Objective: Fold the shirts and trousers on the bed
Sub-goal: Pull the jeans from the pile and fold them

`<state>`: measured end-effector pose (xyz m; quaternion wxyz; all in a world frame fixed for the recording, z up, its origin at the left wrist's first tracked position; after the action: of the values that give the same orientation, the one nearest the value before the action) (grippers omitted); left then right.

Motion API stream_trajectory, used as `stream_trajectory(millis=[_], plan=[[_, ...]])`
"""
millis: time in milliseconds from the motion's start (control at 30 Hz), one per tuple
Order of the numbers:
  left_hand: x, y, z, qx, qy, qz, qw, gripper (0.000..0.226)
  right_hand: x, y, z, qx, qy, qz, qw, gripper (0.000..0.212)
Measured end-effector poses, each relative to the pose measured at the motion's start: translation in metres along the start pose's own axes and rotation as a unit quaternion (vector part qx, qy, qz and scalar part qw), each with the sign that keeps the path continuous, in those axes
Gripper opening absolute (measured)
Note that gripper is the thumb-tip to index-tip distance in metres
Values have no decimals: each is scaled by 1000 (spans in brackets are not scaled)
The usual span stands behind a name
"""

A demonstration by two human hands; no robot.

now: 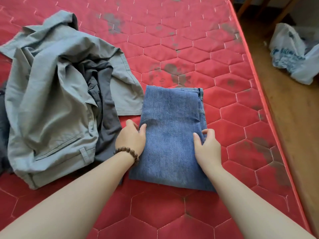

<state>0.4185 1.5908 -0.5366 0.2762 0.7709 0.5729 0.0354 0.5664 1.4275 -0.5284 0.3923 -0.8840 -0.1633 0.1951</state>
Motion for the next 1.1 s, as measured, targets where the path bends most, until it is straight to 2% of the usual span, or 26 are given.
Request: stream_trajectory(millis=[67, 167, 267, 333, 400, 467, 533, 567, 633, 700, 767, 867, 933, 1033, 1100], plan=[[-6, 3, 3, 15, -12, 22, 1000, 41, -8, 1, 4, -7, -21, 8, 1000, 31], [-7, 5, 7, -75, -27, 13, 997, 32, -14, 6, 9, 25, -60, 30, 997, 22], [-6, 3, 7, -178, -13, 63, 982, 23, -18, 8, 7, 39, 14, -20, 999, 26], [-6, 1, 10, -182, -2, 82, 980, 24, -23, 8, 8, 22, 53, -33, 998, 26], [-11, 1, 12, -131, 17, 63, 989, 36, -26, 9, 14, -15, 28, -9, 999, 14], [-20, 4, 11, 8, 108, 108, 988, 48, -26, 7, 14, -72, 47, -26, 996, 40], [-32, 11, 10, 94, 176, 227, 953, 52, -27, 0, 12, -180, 115, -153, 965, 49], [-38, 14, 14, 108, 169, 301, 932, 50, -30, -4, 14, -217, 117, -219, 944, 50], [-46, 10, 31, 164, 116, 402, 893, 50, -38, 1, 30, -269, 36, -311, 911, 52], [-44, 0, 48, 234, 61, 410, 879, 55, -43, 13, 50, -313, -46, -327, 890, 56], [-40, -6, 56, 254, 22, 384, 887, 59, -39, 25, 60, -324, -68, -295, 896, 59], [-37, -6, 56, 248, 11, 365, 898, 62, -35, 32, 63, -293, -48, -263, 918, 60], [-31, 0, 49, 232, 28, 379, 896, 55, -36, 28, 61, -287, -31, -256, 923, 58], [-4, 18, 39, 219, 91, 405, 883, 30, -13, -1, 57, -330, 20, -265, 906, 38], [13, 23, 40, 229, 102, 383, 889, 40, 15, -25, 58, -334, 50, -287, 896, 28]])
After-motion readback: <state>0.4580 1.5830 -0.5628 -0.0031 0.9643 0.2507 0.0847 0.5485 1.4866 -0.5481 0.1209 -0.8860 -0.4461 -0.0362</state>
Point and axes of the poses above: each hand's wrist, its own x-axis towards the middle knuckle, its own z-axis out of the palm, y = z × x, the point moved 1 cm from there along x, towards the middle knuckle, and after that the axes turned 7 degrees about x, right-handed, at the moved point
